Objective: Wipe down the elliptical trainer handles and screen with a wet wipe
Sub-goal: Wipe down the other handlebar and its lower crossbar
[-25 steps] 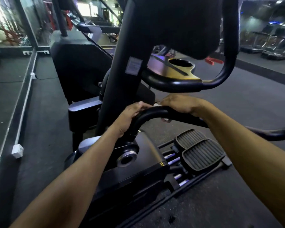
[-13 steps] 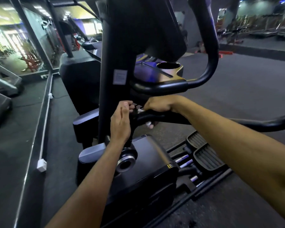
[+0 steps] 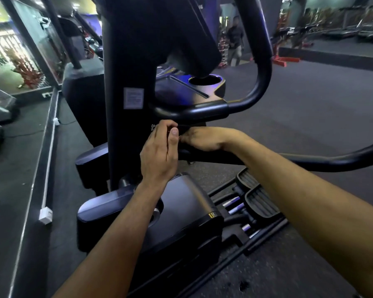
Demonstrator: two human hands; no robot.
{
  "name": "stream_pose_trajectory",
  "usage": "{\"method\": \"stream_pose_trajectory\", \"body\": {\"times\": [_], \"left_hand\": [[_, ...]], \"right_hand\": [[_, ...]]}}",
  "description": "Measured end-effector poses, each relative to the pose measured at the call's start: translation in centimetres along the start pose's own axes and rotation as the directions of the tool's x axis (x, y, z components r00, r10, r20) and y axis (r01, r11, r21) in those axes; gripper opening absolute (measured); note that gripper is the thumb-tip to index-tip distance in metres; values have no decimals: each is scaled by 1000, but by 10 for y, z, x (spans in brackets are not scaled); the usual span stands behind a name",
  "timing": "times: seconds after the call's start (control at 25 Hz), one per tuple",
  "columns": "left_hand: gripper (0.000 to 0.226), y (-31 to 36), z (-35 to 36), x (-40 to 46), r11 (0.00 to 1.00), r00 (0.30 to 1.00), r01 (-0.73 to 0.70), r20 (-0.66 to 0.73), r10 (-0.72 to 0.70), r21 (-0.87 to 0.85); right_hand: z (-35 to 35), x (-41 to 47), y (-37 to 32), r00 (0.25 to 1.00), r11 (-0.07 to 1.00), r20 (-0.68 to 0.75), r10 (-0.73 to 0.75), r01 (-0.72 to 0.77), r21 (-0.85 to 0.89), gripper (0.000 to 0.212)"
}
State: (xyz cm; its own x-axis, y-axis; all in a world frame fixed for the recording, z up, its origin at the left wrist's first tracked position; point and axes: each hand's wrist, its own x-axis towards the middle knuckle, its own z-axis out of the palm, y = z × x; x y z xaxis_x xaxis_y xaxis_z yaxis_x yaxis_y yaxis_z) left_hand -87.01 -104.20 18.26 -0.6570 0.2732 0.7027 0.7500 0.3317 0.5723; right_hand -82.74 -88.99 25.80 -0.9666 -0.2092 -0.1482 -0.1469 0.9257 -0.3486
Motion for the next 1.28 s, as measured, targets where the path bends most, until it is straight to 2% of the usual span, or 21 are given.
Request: {"method": "stream_pose_trajectory", "body": {"times": [0.2,0.4,0.6,0.72,0.8,0.92,1.04,1.2,1.28], "left_hand": [[45,7,3,-2,989,996,-51,85,40,138],[50,27,6,8,992,987,-59,152,41,113],[68,31,5,5,949,963,-78,269,-8,305],[66,42,5,12,959,953,40,277,-121,282],[63,47,5,15,953,943,54,298,-147,298],[65,50,5,16,940,927,2,353,-130,340],[80,48,8,18,908,879,-97,463,-115,408],[59,52,19,25,814,825,-157,528,-203,559],[51,52,23,31,811,825,-105,506,-253,576]], "right_hand": [[-2,-17,23,990,991,-36,135,-134,15,40],[5,-10,10,983,994,-163,78,-64,89,31],[1,-40,39,982,981,-101,162,-150,122,35],[-3,-33,24,980,984,-119,159,-148,95,27],[-1,-26,7,984,987,-115,133,-121,105,28],[1,-33,11,985,984,-134,109,-88,153,29],[-2,-60,39,982,977,-62,179,-170,131,43],[-4,-61,39,978,976,-95,184,-170,138,40],[0,-46,29,977,983,-140,159,-144,112,33]]}}
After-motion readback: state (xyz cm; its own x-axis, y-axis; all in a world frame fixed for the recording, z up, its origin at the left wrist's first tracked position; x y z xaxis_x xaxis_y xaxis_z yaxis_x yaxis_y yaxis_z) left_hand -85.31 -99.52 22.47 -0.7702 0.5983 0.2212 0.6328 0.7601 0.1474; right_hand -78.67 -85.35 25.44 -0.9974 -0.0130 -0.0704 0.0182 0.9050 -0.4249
